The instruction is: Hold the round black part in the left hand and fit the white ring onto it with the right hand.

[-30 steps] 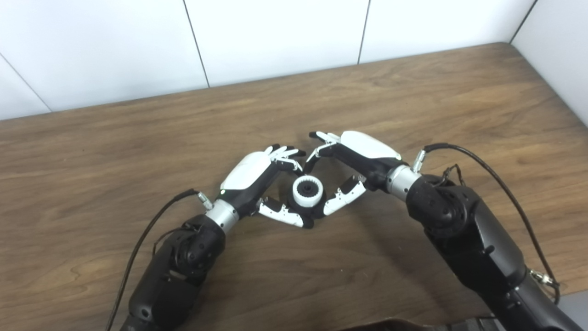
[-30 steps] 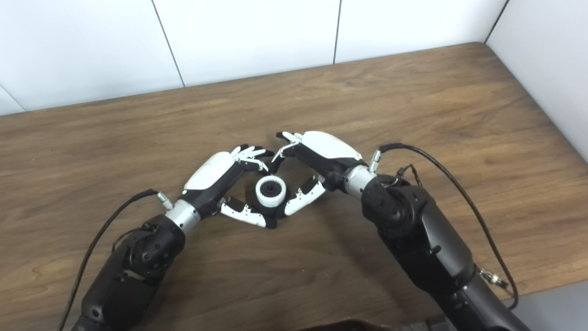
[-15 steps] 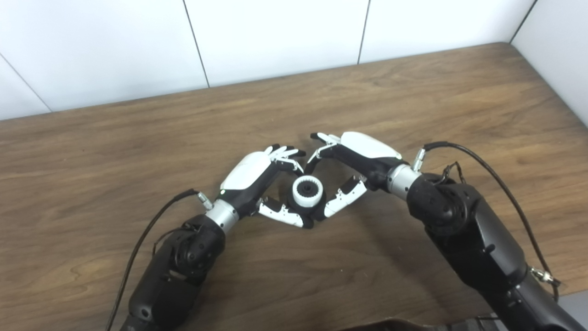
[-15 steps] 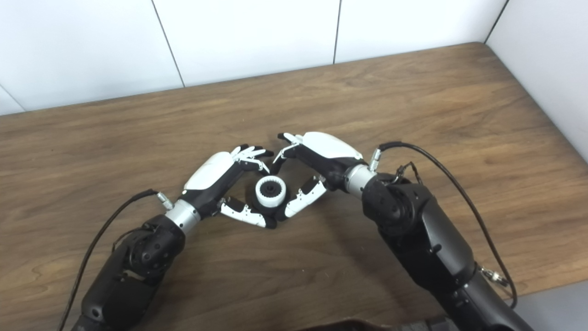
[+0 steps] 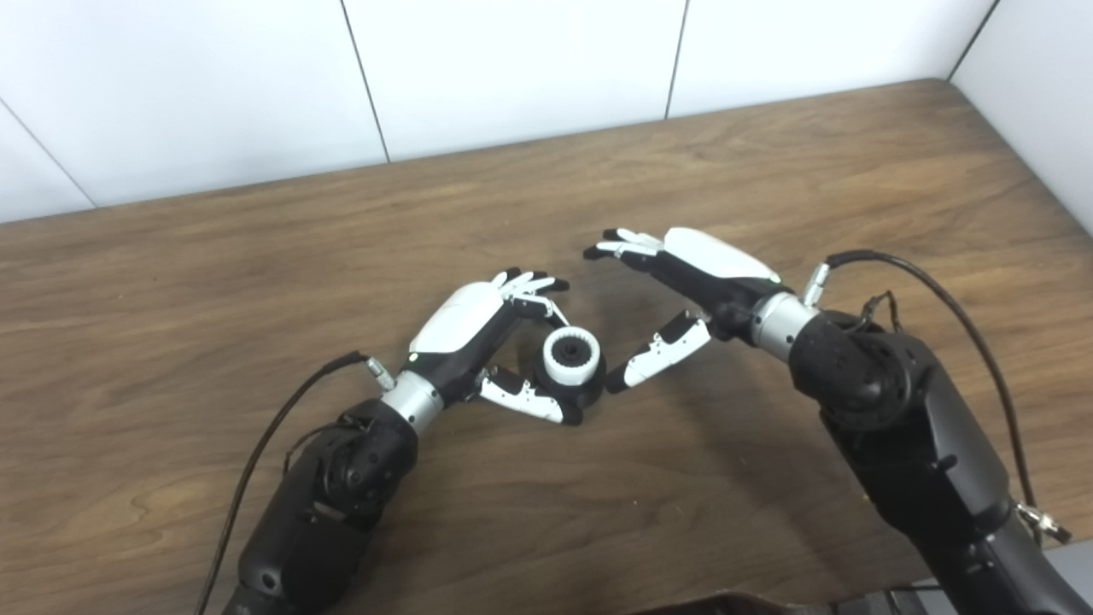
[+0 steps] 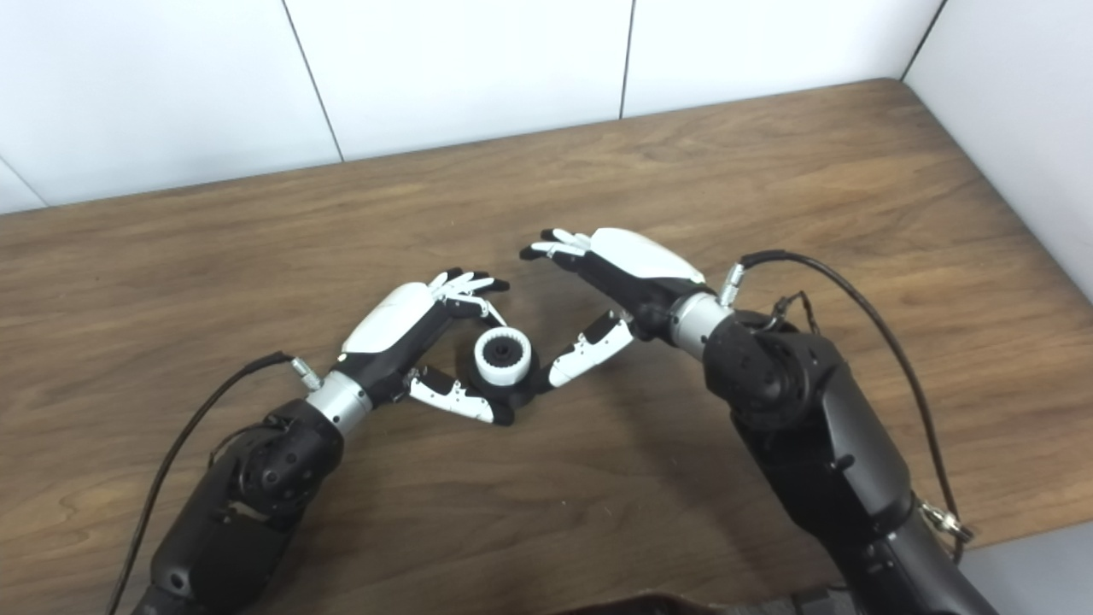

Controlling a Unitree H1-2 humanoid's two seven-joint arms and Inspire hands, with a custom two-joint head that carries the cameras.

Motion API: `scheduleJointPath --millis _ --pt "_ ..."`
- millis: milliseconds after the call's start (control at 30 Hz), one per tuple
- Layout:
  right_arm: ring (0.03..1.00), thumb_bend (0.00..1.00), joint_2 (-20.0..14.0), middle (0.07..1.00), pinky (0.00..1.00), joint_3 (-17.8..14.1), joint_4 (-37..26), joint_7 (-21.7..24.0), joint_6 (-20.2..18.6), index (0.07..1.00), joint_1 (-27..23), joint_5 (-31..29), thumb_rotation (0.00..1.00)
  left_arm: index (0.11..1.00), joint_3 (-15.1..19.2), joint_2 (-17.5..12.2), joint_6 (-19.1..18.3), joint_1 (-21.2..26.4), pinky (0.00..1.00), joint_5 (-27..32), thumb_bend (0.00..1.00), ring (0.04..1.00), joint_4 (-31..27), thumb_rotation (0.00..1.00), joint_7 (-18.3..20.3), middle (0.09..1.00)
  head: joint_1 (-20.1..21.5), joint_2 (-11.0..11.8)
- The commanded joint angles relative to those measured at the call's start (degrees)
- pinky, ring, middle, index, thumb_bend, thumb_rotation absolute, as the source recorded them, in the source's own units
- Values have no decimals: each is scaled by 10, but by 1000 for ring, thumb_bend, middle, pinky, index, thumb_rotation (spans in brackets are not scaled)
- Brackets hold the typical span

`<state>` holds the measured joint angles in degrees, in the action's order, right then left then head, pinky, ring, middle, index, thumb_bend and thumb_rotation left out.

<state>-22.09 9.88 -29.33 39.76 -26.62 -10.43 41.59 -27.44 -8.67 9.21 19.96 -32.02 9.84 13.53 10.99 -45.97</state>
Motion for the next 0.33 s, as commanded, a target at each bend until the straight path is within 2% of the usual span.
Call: scheduleJointPath --millis 0,67,267,300 --pt "1000 1000 -1 1000 843 -14 -26 -8 -2 912 -6 -5 404 478 0 -2 14 10 1000 1 516 963 2 46 0 907 0 2" --pt "1000 1000 -1 1000 830 -22 -29 -14 -2 911 -2 -9 414 479 1 -2 14 11 1000 1 516 962 4 46 1 906 2 3" --pt "1000 990 8 1000 889 -50 -55 -21 -2 903 15 -14 430 479 1 -4 18 12 1000 2 516 962 4 45 1 907 2 4" --pt "1000 984 10 1000 853 -54 -59 -23 -2 904 19 -15 424 479 2 -4 20 12 1000 2 516 961 6 45 0 905 4 6"
